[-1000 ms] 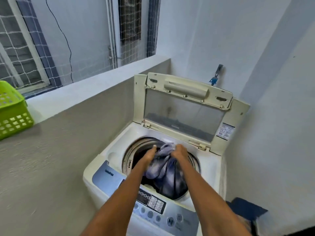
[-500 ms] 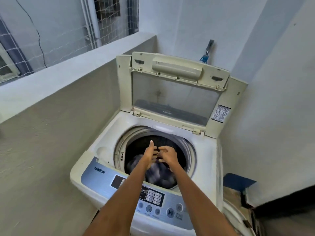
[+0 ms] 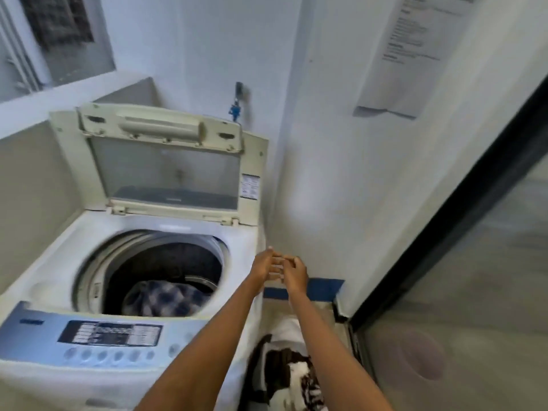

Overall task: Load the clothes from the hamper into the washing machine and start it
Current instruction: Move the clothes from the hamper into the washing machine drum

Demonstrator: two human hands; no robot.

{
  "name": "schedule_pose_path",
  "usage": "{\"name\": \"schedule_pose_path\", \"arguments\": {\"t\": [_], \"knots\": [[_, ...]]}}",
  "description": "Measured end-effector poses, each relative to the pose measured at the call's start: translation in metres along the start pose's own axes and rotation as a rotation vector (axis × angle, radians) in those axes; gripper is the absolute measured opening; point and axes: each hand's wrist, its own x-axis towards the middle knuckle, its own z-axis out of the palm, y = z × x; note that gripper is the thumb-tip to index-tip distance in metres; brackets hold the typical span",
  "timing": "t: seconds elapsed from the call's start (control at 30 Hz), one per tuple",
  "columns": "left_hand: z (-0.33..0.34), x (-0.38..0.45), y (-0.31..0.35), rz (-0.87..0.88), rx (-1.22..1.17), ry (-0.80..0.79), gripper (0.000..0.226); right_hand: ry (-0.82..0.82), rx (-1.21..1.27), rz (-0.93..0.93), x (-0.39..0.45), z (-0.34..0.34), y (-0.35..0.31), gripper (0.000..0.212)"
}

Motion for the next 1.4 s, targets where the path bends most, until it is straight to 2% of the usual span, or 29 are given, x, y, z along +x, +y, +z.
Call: {"name": "schedule_pose_path", "arguments": {"t": [0.1,0.17,0.27,0.4,0.53,0.63,0.7,0.77,0.83,0.9,0.97,1.03,1.07,1.13,1.17,1.23,1.3,1.33,1.37,1.4], "knots": [[0.045,0.006,-0.044,-0.055,0.074,-0.024,0.029,-0.010,-0.038,0.057,0.012,-0.044,0.042,0.012],[0.063,0.018,-0.093,-0.098,0.143,-0.007,0.031,-0.026,-0.092,0.109,0.019,-0.063,0.094,0.010],[0.080,0.038,-0.181,-0.280,0.142,-0.009,0.026,-0.069,-0.155,0.244,0.032,-0.079,0.189,0.008],[0.081,0.063,-0.312,-0.405,0.276,0.005,0.023,-0.109,-0.243,0.409,0.039,-0.086,0.323,0.013],[0.074,0.108,-0.427,-0.478,0.415,0.067,0.026,-0.162,-0.389,0.421,0.051,-0.087,0.424,0.020],[0.066,0.143,-0.492,-0.495,0.510,0.072,0.030,-0.066,-0.556,0.413,0.075,-0.091,0.500,0.042],[0.063,0.166,-0.524,-0.517,0.522,0.059,0.009,-0.013,-0.703,0.357,0.101,-0.094,0.534,0.062],[0.064,0.186,-0.556,-0.522,0.519,0.059,0.035,0.028,-0.810,0.328,0.128,-0.094,0.560,0.080],[0.069,0.202,-0.570,-0.502,0.512,0.042,0.045,0.026,-0.763,0.416,0.151,-0.091,0.579,0.089],[0.074,0.211,-0.577,-0.499,0.502,0.009,0.052,-0.045,-0.575,0.527,0.161,-0.087,0.586,0.072],[0.072,0.217,-0.582,-0.459,0.526,0.003,0.061,-0.147,-0.394,0.537,0.160,-0.084,0.577,0.037],[0.068,0.215,-0.576,-0.439,0.582,0.033,0.068,-0.138,-0.165,0.520,0.152,-0.079,0.551,0.010],[0.066,0.209,-0.559,-0.448,0.612,0.041,0.068,-0.101,-0.034,0.541,0.148,-0.077,0.529,0.006],[0.065,0.192,-0.517,-0.441,0.729,0.042,0.069,-0.085,0.235,0.618,0.146,-0.076,0.484,0.008],[0.064,0.186,-0.500,-0.432,0.789,0.046,0.073,-0.097,0.347,0.650,0.147,-0.078,0.461,0.019],[0.061,0.175,-0.462,-0.405,0.869,0.036,0.085,-0.160,0.452,0.648,0.151,-0.086,0.411,0.032],[0.062,0.171,-0.431,-0.322,0.864,-0.005,0.098,-0.225,0.471,0.580,0.151,-0.099,0.353,0.028],[0.066,0.171,-0.414,-0.291,0.842,-0.017,0.098,-0.251,0.469,0.539,0.151,-0.106,0.324,0.030],[0.068,0.176,-0.408,-0.265,0.807,-0.035,0.088,-0.262,0.501,0.502,0.150,-0.112,0.300,0.039],[0.075,0.175,-0.390,-0.224,0.758,-0.085,0.069,-0.265,0.493,0.452,0.149,-0.117,0.269,0.040]]}}
